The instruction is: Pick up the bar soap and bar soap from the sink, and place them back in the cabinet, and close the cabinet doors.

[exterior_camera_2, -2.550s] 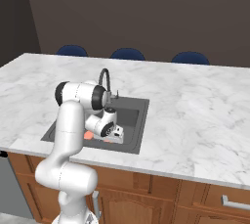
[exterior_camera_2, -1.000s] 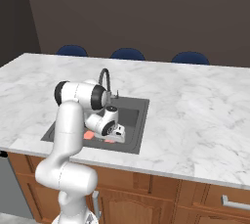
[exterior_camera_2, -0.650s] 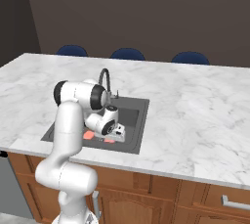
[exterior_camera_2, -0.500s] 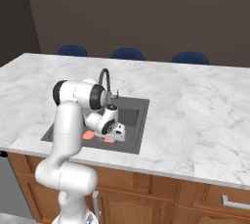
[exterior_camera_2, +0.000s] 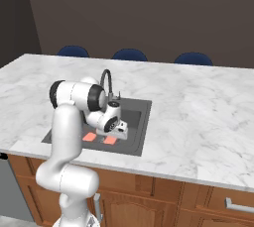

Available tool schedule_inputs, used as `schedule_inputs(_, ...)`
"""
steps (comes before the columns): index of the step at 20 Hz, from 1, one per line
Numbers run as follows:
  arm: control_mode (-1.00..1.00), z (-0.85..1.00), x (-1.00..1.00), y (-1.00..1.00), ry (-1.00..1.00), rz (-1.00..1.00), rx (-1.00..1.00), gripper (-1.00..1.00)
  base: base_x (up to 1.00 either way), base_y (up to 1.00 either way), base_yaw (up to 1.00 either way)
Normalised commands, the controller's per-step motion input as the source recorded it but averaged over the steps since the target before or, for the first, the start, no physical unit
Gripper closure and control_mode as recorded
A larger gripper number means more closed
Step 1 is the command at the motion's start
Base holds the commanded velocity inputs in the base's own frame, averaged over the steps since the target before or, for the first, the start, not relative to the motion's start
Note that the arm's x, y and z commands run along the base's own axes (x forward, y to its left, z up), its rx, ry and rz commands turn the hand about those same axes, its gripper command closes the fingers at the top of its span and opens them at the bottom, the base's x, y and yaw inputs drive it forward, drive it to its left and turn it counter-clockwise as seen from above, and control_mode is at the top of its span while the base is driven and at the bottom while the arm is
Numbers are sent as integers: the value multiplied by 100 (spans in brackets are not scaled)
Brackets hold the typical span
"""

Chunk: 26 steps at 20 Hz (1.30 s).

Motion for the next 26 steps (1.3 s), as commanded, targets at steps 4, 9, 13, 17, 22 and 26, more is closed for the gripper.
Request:
schedule_inputs(4,-100,21,0,-1,0,0,0,100,0,0,0)
schedule_inputs(9,-100,33,0,-1,0,0,0,100,0,0,0)
schedule_inputs(13,-100,44,0,-4,0,0,0,100,0,0,0)
schedule_inputs(17,-100,32,-1,-8,0,3,0,100,0,0,0)
schedule_inputs(22,-100,34,-4,0,0,0,0,100,0,0,0)
schedule_inputs(26,-100,46,-5,0,0,0,0,100,0,0,0)
